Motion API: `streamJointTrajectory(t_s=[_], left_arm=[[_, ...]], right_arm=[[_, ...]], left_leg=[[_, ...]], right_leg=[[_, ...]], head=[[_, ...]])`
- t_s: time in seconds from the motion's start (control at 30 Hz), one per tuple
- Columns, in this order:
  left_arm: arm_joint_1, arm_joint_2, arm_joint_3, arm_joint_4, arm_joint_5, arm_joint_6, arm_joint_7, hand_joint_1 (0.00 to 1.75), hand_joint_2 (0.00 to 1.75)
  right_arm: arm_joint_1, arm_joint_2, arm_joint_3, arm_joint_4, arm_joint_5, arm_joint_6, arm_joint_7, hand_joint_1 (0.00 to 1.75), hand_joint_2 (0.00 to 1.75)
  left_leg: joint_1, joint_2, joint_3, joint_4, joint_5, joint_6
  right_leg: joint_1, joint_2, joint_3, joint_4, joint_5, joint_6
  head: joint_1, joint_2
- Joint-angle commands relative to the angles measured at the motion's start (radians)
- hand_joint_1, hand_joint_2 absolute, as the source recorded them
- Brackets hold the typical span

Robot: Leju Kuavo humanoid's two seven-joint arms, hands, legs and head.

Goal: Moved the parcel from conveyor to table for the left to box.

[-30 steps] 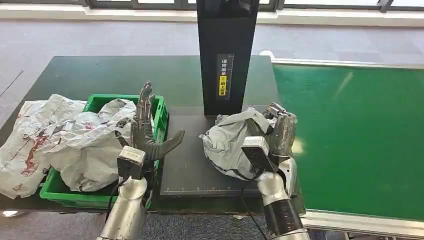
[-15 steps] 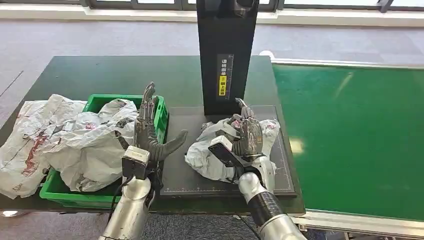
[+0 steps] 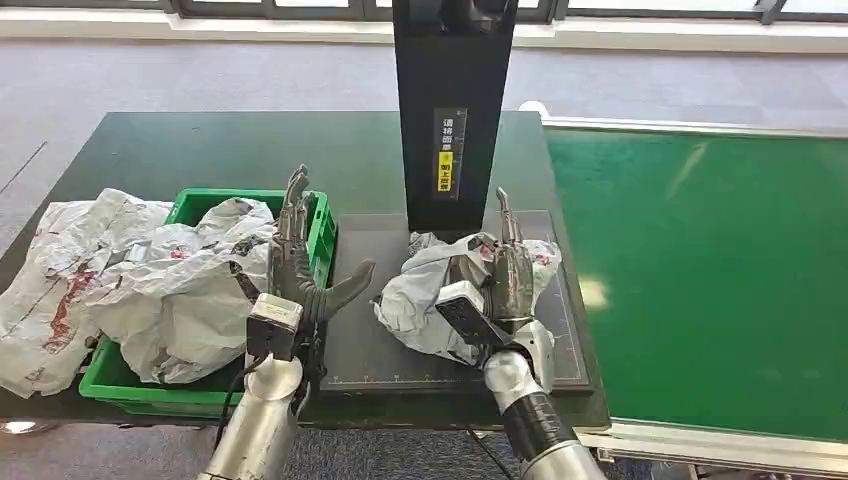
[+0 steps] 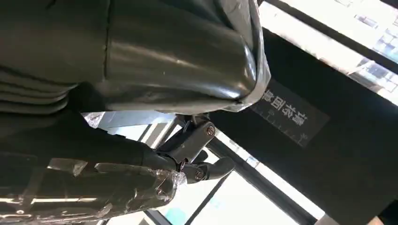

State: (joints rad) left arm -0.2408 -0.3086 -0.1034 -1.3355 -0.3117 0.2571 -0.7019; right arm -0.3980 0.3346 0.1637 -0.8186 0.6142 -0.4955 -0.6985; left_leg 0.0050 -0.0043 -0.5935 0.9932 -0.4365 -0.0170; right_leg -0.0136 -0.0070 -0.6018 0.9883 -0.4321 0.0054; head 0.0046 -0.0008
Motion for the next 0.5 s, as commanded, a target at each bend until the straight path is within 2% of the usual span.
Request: streamJointTrajectory(t_s=[0.03,0.13,0.3,0.33,0.5], left_arm=[[0.055,-0.016,-0.026,0.016,-0.021,0.001,0.004,0.00,1.75],[0.059,-0.024,-0.021,0.009,-0.036,-0.001,0.004,0.00,1.75],[0.066,-0.027,-0.016,0.004,-0.049,0.003,0.004,0.00,1.75],[0.067,-0.026,-0.015,0.004,-0.050,0.005,0.004,0.00,1.75],[0.075,-0.029,-0.009,-0.008,-0.065,0.011,0.004,0.00,1.75]], right_arm=[[0.056,-0.084,0.081,-0.196,-0.129,-0.054,0.000,0.00,0.00],[0.083,-0.098,0.073,-0.236,-0.123,-0.098,0.000,0.00,0.00],[0.058,-0.082,-0.022,-0.138,-0.052,-0.103,0.000,0.00,0.00],[0.051,-0.079,-0.032,-0.121,-0.035,-0.098,0.010,0.00,0.00],[0.017,-0.070,-0.067,-0.045,0.022,-0.089,0.072,0.00,0.00]], left_leg=[[0.000,0.000,0.007,-0.002,-0.002,0.001],[0.000,-0.002,0.003,-0.002,-0.001,0.001],[0.000,0.001,0.008,-0.003,-0.002,0.001],[0.000,0.000,0.004,-0.002,-0.001,0.001],[0.000,0.002,0.005,-0.002,-0.001,0.001]], right_leg=[[0.000,0.000,0.007,-0.003,-0.002,0.000],[0.000,-0.002,0.004,-0.002,-0.001,0.000],[0.000,0.001,0.009,-0.005,-0.001,0.000],[0.000,0.000,0.004,-0.002,-0.001,0.000],[0.000,0.002,0.005,-0.003,0.000,0.000]], head=[[0.000,0.000],[0.000,0.000],[0.000,0.000],[0.000,0.000],[0.000,0.000]])
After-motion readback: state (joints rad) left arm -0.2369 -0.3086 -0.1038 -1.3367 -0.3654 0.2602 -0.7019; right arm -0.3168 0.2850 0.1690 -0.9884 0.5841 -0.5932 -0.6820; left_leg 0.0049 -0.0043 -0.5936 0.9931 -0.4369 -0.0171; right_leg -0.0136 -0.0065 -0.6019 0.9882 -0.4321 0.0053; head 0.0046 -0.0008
